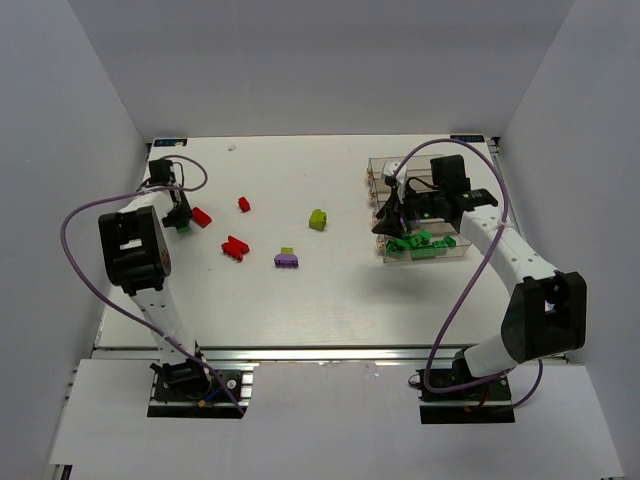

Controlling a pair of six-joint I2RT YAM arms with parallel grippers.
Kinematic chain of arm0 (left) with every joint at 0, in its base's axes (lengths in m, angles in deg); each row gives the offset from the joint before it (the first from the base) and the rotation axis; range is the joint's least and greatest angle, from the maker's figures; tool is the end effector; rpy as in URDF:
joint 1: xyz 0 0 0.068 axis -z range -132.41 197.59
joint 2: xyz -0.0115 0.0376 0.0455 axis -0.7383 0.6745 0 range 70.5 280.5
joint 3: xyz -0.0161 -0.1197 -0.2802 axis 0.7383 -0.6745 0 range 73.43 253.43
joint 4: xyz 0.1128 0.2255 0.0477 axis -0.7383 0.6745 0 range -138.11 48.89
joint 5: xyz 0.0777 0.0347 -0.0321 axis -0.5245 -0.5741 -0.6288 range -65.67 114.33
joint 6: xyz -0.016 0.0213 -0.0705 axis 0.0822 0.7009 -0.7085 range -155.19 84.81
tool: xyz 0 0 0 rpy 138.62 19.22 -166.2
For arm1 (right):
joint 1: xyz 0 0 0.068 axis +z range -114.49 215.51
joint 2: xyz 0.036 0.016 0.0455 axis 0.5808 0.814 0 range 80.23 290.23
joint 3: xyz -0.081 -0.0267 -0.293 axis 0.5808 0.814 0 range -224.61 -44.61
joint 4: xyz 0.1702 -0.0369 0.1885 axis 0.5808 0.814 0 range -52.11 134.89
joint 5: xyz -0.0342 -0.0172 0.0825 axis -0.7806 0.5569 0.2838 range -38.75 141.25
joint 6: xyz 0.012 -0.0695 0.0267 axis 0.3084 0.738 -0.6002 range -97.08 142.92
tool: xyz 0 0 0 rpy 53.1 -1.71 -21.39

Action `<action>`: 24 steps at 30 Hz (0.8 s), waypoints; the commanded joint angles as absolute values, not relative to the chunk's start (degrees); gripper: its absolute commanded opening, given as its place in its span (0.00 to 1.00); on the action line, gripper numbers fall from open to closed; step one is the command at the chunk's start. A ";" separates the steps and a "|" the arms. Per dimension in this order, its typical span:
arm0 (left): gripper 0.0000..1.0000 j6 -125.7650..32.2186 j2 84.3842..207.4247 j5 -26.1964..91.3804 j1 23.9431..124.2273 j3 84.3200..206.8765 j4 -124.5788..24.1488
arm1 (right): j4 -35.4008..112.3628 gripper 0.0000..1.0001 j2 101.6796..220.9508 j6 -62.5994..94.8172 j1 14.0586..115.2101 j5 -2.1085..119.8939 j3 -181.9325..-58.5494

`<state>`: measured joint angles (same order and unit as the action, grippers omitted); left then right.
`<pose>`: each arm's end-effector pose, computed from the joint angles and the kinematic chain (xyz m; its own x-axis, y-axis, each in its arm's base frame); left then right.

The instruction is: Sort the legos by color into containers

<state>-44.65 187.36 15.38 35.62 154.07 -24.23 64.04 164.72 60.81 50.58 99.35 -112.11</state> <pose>0.4396 0.1031 0.1668 -0.7904 -0.3335 -0.5139 -0.4163 0.9078 0.0512 0.2999 0.1299 0.3171 -0.0923 -0.4496 -0.8885 -0.9564 0.2884 -0.0466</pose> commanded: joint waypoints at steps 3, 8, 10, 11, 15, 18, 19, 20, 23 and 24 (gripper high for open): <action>0.15 -48.28 178.63 21.32 35.19 149.02 -23.86 | 64.60 0.51 163.03 61.16 50.19 99.59 -114.74; 0.08 -55.49 167.64 28.36 38.08 144.90 -23.59 | 61.80 0.38 160.75 58.35 48.26 97.31 -114.13; 0.08 -58.55 161.83 31.69 42.19 143.40 -25.68 | 60.13 0.11 159.34 55.46 46.94 97.22 -113.87; 0.08 -59.79 160.25 33.11 44.05 141.82 -26.74 | 58.21 0.00 158.90 54.22 45.54 96.78 -113.43; 0.08 -66.82 156.72 39.53 56.00 138.30 -35.44 | 53.29 0.00 157.23 48.25 41.32 97.39 -112.37; 0.08 -70.35 160.31 43.40 64.88 140.56 -40.90 | 50.55 0.00 156.88 43.59 38.15 98.79 -112.11; 0.08 -70.52 161.80 43.58 68.90 141.97 -41.77 | 50.02 0.00 156.88 41.75 37.45 99.24 -112.02; 0.08 -70.44 165.12 44.36 70.94 143.55 -42.22 | 49.84 0.00 156.70 41.12 36.22 100.11 -112.11; 0.09 -70.26 172.41 45.59 76.84 151.72 -42.31 | 49.40 0.00 156.00 39.19 33.77 101.52 -112.19; 0.09 -70.35 174.37 45.86 78.16 153.83 -42.48 | 49.40 0.00 155.65 38.92 33.40 101.61 -112.11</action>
